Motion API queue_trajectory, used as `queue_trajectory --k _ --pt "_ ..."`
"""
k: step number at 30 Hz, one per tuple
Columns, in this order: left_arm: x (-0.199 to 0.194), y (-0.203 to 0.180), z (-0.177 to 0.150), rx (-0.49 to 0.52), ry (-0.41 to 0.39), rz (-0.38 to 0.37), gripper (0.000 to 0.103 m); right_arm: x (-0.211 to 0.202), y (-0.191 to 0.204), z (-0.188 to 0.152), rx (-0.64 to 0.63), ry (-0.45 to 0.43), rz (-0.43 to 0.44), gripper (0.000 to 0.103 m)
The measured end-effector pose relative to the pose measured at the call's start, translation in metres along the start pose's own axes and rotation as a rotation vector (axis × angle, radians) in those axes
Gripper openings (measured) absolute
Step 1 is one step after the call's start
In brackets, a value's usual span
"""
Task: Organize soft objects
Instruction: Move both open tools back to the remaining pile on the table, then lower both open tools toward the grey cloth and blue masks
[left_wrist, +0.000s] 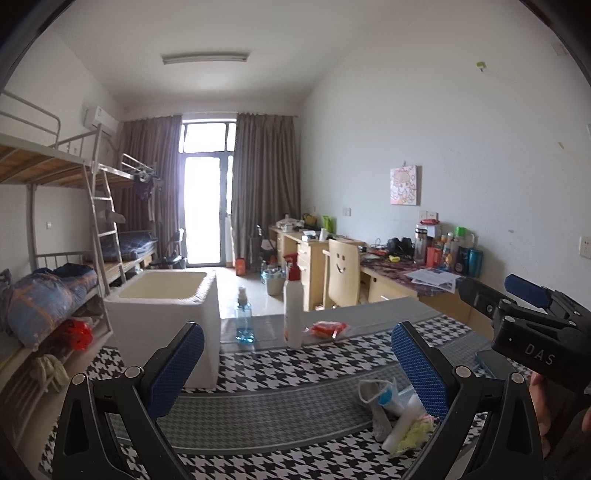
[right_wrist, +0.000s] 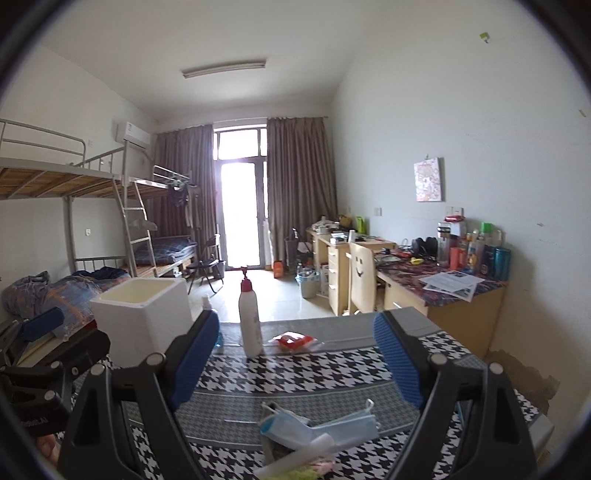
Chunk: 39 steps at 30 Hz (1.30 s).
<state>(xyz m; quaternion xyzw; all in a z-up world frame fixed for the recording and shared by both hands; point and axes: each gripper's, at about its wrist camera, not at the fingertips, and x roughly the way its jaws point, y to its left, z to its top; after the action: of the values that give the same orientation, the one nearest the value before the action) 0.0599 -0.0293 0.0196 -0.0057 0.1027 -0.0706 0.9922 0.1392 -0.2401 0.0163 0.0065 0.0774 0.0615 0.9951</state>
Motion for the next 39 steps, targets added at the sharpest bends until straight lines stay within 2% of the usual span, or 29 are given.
queue_trajectory --k 13,30,39 --pt "0.016 -0.012 -0.02 0.011 0.054 0.003 0.102 -0.004 -0.02 -0.019 0.001 0.037 -0.079 0.089" --pt "0.024 -0.036 -0.037 0.042 0.116 -0.072 0.102 -0.007 -0.04 -0.049 0.01 0.101 -0.16 0.089" --pt "0.036 -0.044 -0.047 0.057 0.168 -0.097 0.102 0.001 -0.048 -0.061 0.011 0.157 -0.174 0.089"
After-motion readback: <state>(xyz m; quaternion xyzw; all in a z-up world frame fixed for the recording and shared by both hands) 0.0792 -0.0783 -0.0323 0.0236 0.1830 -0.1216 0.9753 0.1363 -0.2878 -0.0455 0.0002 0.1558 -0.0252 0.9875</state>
